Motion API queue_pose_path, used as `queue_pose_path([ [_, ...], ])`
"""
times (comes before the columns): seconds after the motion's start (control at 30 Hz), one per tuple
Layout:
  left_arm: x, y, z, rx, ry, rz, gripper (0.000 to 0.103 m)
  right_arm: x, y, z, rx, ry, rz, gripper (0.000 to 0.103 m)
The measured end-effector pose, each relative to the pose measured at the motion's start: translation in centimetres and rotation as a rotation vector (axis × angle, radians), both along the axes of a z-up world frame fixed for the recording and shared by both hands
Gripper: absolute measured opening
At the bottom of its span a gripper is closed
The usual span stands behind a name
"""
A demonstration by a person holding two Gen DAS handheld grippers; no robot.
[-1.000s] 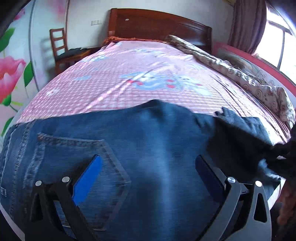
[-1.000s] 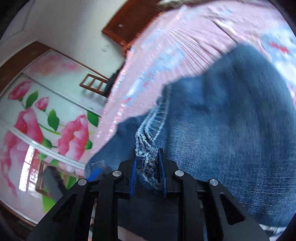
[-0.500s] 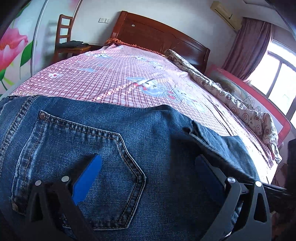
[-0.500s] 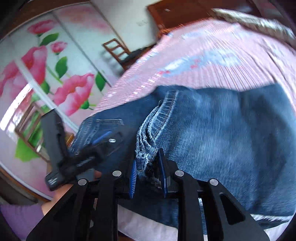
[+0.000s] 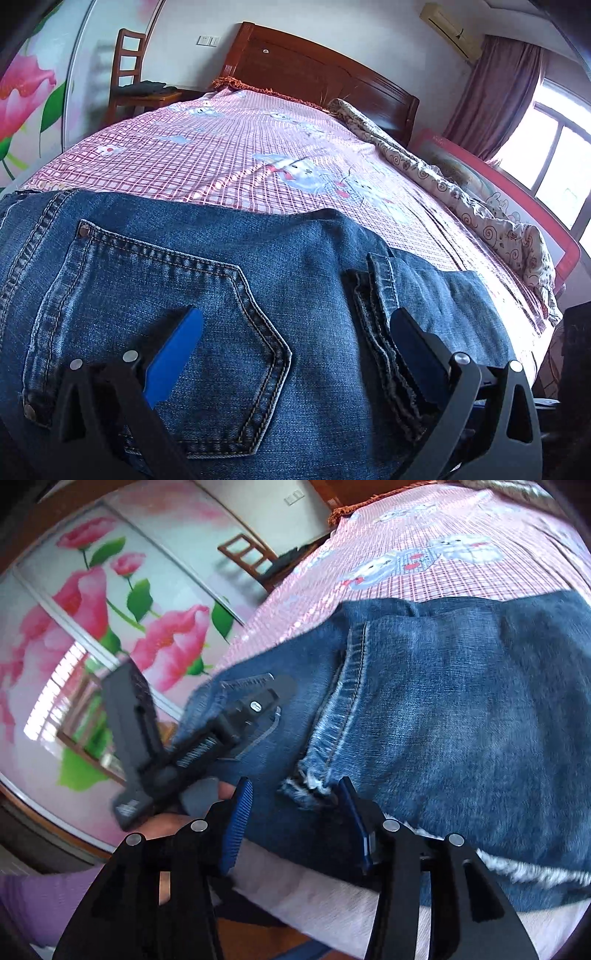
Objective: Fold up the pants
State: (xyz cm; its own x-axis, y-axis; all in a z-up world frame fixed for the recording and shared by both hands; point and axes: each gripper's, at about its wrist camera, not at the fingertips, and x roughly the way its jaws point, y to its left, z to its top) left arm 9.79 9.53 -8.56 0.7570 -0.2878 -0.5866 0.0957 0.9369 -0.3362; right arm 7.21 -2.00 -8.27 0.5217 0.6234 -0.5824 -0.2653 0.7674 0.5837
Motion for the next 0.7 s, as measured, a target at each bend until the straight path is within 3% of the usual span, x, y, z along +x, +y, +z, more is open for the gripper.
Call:
queue_pose_path([
  [0.13, 0.0, 0.1, 0.0, 0.0, -0.001, -0.001, 0.101, -1.2, -2.8, 1.6, -0.012, -0.058, -0.132, 0.048],
  [0.33, 0.1, 0.2, 0.0, 0.0, -0.002, -0.003, 0.101, 2.0, -2.9, 4.2, -0.262, -0.198, -0.302, 0.048],
  [0.4, 0.0, 0.3, 0.0, -0.003, -0.003, -0.004, 0.101, 3.4, -0.6, 2.5, -0.328, -0.168, -0.212, 0.048],
  [0.43, 0.0, 0.5, -0.1, -0.01, 0.0, 0.007, 0.099, 3.9, 0.6, 1.3, -0.377, -0.141, -0.188, 0.043],
  [0.47, -0.3, 1.0, -0.1, -0.046, -0.019, -0.001, 0.099, 4.0, 1.3, 0.0, -0.425, -0.118, -0.188, 0.044],
  [0.53, -0.4, 1.0, -0.1, -0.042, -0.017, -0.002, 0.099, 2.3, 2.2, -0.9, -0.501, -0.241, -0.205, 0.044],
  [0.7, -0.2, 0.8, 0.2, -0.021, 0.009, -0.01, 0.1, 3.0, 1.6, -0.4, -0.472, -0.201, -0.19, 0.044],
])
